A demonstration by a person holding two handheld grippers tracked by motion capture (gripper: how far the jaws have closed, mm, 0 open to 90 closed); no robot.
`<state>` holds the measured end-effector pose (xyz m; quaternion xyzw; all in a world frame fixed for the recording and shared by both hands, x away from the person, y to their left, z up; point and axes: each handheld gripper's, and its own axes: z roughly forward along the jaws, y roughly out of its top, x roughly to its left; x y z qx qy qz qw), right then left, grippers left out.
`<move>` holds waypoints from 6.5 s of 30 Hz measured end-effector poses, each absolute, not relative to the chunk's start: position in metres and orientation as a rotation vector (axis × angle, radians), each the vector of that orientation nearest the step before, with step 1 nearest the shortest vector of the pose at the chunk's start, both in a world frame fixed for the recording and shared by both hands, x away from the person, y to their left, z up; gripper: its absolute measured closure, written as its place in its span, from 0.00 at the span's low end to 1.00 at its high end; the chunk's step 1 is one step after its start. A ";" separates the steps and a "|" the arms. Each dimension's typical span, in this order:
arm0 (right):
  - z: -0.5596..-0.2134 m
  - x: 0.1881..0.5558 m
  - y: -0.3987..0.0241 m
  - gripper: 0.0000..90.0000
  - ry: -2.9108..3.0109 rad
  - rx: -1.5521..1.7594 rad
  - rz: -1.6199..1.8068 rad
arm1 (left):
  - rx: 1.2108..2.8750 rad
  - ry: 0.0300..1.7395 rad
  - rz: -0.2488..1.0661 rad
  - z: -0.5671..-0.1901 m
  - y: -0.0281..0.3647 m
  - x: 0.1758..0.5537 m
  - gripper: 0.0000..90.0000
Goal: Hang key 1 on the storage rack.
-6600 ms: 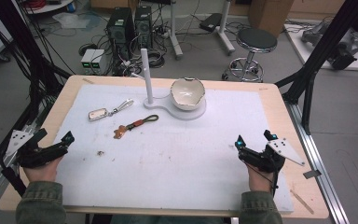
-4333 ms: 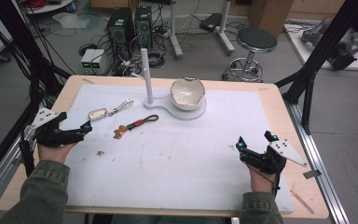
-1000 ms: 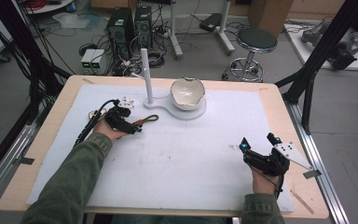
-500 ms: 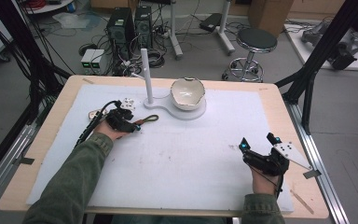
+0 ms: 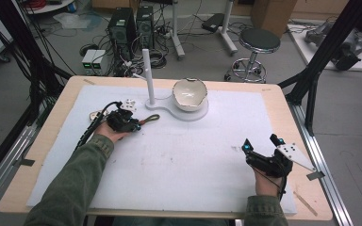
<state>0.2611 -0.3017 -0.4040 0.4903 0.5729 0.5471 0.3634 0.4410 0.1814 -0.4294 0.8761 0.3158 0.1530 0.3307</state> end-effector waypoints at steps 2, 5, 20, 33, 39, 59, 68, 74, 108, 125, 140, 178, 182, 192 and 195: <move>-0.404 0.261 -0.302 0.01 1.472 1.256 1.406 | 2.293 0.822 0.403 -0.429 0.181 0.441 0.82; -0.404 0.261 -0.302 0.01 1.473 1.257 1.404 | 2.300 0.816 0.414 -0.429 0.181 0.440 0.82; -0.404 0.261 -0.302 0.01 1.472 1.262 1.407 | 2.287 0.797 0.483 -0.417 0.186 0.435 0.82; -0.404 0.261 -0.302 0.01 1.470 1.265 1.412 | 2.239 0.774 0.470 -0.396 0.191 0.424 0.82; -0.404 0.261 -0.302 0.01 1.469 1.265 1.412 | 2.214 0.780 0.479 -0.386 0.199 0.421 0.82; -0.404 0.261 -0.303 0.01 1.470 1.265 1.411 | 2.153 0.828 0.491 -0.359 0.224 0.419 0.83; -0.404 0.261 -0.302 0.01 1.468 1.270 1.412 | 2.182 0.768 0.554 -0.343 0.218 0.414 0.83; -0.404 0.260 -0.303 0.01 1.465 1.275 1.414 | 2.178 0.752 0.576 -0.332 0.217 0.413 0.83; -0.404 0.260 -0.305 0.01 1.455 1.282 1.428 | 2.136 0.688 0.679 -0.279 0.210 0.403 0.82; -0.404 0.260 -0.305 0.01 1.456 1.279 1.430 | 2.126 0.669 0.711 -0.260 0.205 0.407 0.82; -0.404 0.260 -0.306 0.01 1.453 1.282 1.431 | 2.110 0.693 0.727 -0.261 0.199 0.418 0.82; -0.404 0.259 -0.308 0.01 1.449 1.283 1.433 | 2.121 0.766 0.753 -0.282 0.192 0.445 0.82; -0.404 0.259 -0.308 0.01 1.451 1.287 1.431 | 2.129 0.773 0.756 -0.288 0.191 0.449 0.82; -0.405 0.259 -0.309 0.01 1.452 1.291 1.428 | 2.118 0.795 0.749 -0.294 0.189 0.456 0.82; -0.405 0.259 -0.309 0.01 1.453 1.290 1.427 | 2.129 0.789 0.753 -0.296 0.188 0.457 0.82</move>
